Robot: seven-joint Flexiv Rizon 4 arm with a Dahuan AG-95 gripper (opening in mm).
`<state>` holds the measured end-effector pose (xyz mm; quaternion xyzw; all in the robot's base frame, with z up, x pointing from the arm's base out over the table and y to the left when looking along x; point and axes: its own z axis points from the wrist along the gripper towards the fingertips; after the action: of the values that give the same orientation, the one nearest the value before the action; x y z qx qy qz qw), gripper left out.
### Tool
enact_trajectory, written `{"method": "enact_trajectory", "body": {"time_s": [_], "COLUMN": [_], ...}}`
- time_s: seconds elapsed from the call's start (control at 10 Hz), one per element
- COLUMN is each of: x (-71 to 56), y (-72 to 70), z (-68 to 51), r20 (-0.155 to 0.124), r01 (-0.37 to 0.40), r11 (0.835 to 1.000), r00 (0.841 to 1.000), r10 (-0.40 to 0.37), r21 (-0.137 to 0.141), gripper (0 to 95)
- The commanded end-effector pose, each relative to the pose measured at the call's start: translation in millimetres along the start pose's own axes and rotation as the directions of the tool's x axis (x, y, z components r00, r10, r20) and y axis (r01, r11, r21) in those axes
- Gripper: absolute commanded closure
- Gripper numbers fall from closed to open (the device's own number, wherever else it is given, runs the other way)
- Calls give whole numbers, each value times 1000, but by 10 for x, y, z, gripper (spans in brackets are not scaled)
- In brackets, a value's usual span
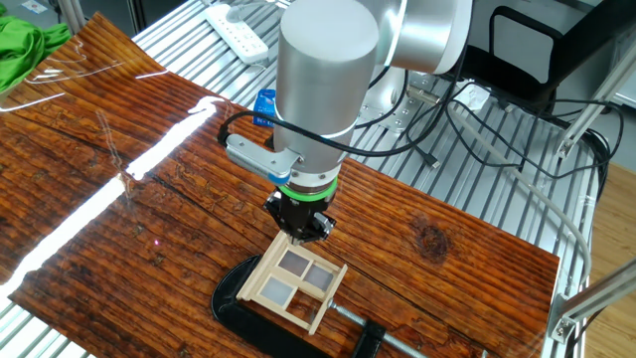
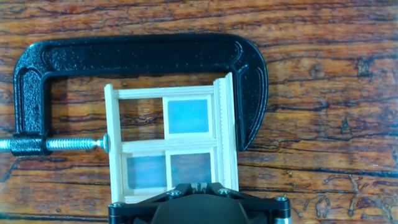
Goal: Open a sliding window
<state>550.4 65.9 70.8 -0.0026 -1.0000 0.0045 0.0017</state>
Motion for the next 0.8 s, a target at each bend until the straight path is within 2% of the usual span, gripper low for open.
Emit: {"method": "enact_trajectory", "body": {"time_s": [0.1,0.3,0.8], "x": [8,9,10], "y": [-5,-5,-4], "z": [-5,-5,-6], "r20": [0,-10,1], "r01": [-9,-16,-14], "r11": [1000,1000,1000], "r00": [1000,1000,1000], "r10": [9,17,14], "r21": [2,3,-4], "gripper": [950,950,950]}}
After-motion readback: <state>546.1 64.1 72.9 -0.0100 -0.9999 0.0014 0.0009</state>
